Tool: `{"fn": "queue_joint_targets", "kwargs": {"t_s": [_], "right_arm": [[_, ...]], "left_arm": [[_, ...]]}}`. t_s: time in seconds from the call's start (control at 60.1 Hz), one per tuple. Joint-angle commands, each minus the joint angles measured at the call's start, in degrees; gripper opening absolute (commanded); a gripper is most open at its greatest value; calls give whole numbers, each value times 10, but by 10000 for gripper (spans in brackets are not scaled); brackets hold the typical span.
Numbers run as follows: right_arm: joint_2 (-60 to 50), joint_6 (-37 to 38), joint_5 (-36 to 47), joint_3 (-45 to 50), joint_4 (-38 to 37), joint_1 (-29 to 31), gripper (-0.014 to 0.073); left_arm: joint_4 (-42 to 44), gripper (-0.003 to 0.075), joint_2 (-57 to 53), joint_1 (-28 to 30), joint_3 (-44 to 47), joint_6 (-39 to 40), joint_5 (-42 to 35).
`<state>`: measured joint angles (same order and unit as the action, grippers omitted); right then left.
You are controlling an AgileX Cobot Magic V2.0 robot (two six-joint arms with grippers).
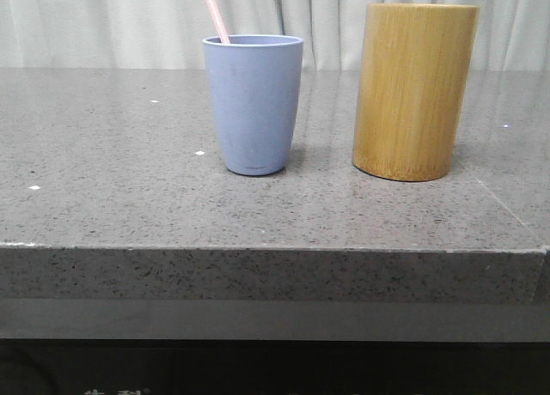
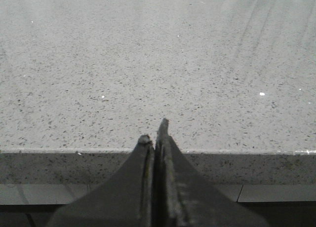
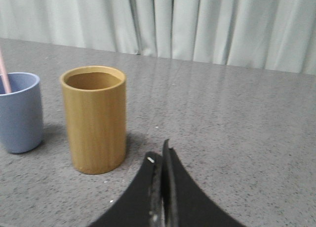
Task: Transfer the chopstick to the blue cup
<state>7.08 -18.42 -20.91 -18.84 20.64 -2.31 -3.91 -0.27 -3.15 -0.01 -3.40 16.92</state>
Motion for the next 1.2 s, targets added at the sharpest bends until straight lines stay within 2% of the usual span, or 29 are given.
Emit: {"fn": "queue_joint_targets", "kwargs": {"t_s": [0.0,0.116,0.233,0.433,0.549,1.181], "right_arm": [[-2,34,94,15,-25,7,-77],[-28,116,156,74,-78,20,-77],[-60,170,163,127,-116,29,-77],[-89,168,157,203,-120,29,-77],[-89,161,121,202,-126,29,-77],[-89,161,122,202,-129,29,-77]], "left_arm": [[-6,-19,-14,3,5,5,-49],[-6,-19,-14,3,5,5,-49],[-6,-19,-14,3,5,5,-49],[-6,-19,-14,3,5,5,-49],[-6,-19,-14,3,5,5,-49],[-6,-19,-14,3,5,5,-49]]}}
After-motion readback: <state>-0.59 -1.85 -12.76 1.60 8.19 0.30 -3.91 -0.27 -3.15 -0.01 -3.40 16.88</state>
